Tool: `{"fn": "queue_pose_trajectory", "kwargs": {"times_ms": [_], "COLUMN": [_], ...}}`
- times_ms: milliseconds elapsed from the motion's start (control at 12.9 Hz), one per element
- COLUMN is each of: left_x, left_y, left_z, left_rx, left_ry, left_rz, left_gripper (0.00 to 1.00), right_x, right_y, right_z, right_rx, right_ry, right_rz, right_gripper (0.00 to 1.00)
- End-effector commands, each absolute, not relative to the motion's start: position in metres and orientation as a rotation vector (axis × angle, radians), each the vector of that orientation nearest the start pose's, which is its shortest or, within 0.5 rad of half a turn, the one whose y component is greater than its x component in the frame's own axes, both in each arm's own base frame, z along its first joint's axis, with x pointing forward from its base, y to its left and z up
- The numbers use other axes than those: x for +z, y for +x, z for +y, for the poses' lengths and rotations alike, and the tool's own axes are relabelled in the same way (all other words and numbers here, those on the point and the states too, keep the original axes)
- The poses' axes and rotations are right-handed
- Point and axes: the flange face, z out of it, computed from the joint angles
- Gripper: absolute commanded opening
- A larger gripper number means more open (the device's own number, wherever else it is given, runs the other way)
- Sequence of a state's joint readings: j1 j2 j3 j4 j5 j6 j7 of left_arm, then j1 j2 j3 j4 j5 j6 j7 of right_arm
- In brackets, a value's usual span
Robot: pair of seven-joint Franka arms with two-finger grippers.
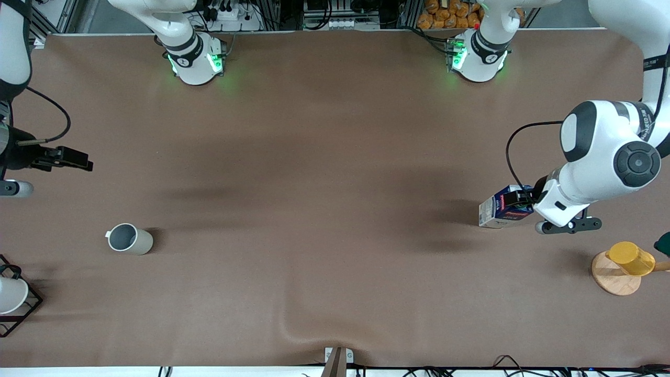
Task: Place milk next to cup
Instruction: 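Grasp the milk carton with the left gripper while the right gripper reaches the mug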
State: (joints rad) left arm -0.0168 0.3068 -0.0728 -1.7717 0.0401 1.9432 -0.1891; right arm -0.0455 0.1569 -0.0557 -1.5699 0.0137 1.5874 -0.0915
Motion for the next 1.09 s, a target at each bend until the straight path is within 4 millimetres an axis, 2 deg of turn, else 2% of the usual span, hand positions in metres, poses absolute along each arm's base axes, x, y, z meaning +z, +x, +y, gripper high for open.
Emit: {"fn": "queue_pose_trajectory", "kwargs": {"times_ms": [0, 233, 466, 699, 933, 1010], "left_x": [0.373, 0.364, 0.356, 0.351, 0.341, 0.34], "left_y": [0.62, 0.618, 0.616, 0.614, 0.615, 0.614], "left_z": [-0.048, -0.048, -0.049, -0.05, -0.053, -0.055], "left_rx": [0.195, 0.193, 0.198, 0.209, 0.221, 0.223], "left_ry": [-3.089, -3.024, -3.027, -3.034, -3.036, -3.035], "left_rz": [-0.093, -0.027, -0.027, -0.032, -0.027, -0.024], "left_gripper": [1.0, 1.0, 1.0, 1.0, 1.0, 0.93], "right_x": [0.521, 0.497, 0.463, 0.425, 0.402, 0.394], "right_y": [0.603, 0.617, 0.634, 0.653, 0.668, 0.672], "right_z": [-0.057, -0.061, -0.064, -0.071, -0.083, -0.086], "right_rx": [0.214, 0.206, 0.214, 0.192, 0.206, 0.201], "right_ry": [-3.118, -3.118, -3.12, -3.12, -3.088, -3.081], "right_rz": [-0.001, -0.053, -0.073, -0.26, -0.437, -0.481], "right_gripper": [1.0, 1.0, 1.0, 1.0, 1.0, 1.0]}}
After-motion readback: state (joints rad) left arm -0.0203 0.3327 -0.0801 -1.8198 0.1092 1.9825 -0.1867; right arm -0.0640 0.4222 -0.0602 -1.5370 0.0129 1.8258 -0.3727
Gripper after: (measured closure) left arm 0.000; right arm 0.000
